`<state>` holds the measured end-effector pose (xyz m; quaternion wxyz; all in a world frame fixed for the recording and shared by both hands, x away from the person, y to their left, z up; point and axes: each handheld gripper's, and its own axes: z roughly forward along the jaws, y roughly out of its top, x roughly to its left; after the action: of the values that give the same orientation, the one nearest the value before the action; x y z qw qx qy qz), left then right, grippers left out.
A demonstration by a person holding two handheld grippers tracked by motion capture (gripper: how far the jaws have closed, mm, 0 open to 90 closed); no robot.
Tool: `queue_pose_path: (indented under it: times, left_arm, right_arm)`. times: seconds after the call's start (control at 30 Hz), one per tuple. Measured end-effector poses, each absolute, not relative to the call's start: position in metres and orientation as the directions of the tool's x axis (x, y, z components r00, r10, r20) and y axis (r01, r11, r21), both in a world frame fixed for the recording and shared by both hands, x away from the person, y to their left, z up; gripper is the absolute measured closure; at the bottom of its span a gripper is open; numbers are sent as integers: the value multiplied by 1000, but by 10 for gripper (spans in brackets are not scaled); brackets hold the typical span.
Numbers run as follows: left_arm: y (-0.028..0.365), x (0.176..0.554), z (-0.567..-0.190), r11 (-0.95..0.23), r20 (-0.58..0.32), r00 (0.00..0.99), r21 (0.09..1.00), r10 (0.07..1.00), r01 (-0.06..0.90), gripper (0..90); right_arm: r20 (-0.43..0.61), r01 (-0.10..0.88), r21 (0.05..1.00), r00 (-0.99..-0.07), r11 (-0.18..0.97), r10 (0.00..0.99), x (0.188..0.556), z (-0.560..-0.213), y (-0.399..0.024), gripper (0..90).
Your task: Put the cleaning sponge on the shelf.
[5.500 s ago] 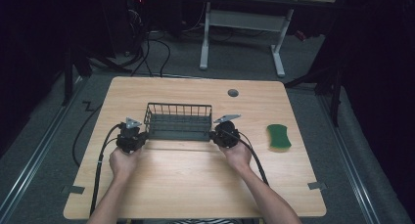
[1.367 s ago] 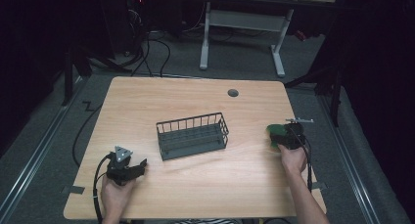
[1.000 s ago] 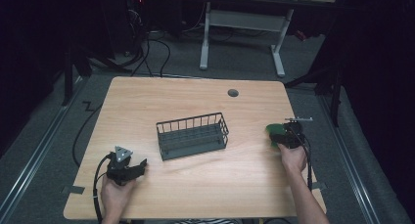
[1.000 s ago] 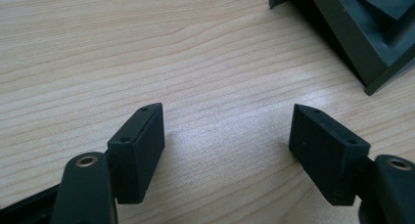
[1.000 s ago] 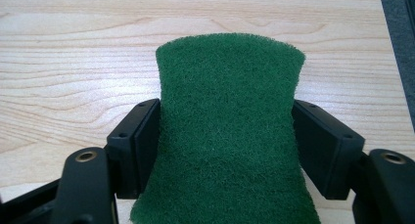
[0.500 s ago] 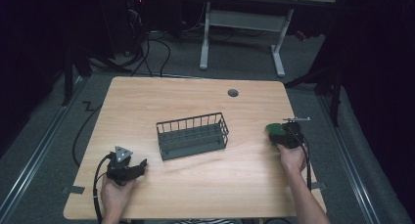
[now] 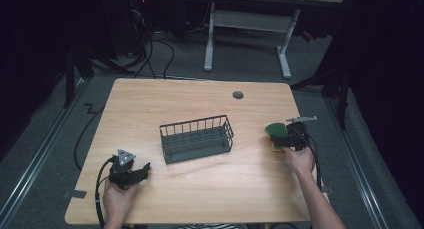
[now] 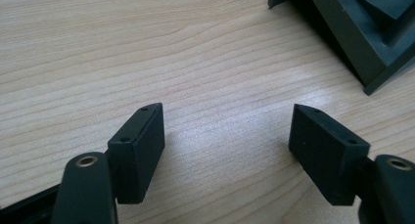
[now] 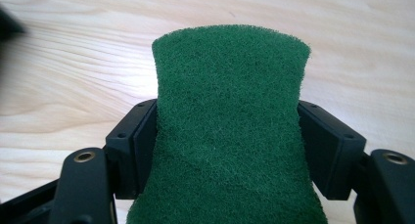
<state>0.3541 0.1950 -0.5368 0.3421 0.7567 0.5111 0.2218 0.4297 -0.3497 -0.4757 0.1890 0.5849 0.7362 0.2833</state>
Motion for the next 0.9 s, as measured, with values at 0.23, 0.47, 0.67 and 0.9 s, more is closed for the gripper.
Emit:
queue_pose_path:
  times: [0.23, 0.47, 0.67, 0.9]
  left_arm:
    - [195, 354, -537, -247, -12, 382, 743, 924, 622, 299]
    - [195, 354, -537, -248, -13, 384, 744, 923, 620, 308]
    - [195, 354, -537, -247, -13, 384, 744, 923, 620, 309]
    - [195, 354, -537, -247, -13, 383, 745, 924, 620, 309]
  right_arm:
    - [12, 698, 666, -364, 264, 931, 429, -444, -330, 297]
    - [-96, 626, 664, -470, 408, 877, 432, -418, -303, 298]
    - [-72, 563, 688, -574, 458, 815, 438, -397, -276, 297]
    - [-32, 521, 694, -666, 496, 745, 451, -381, -245, 296]
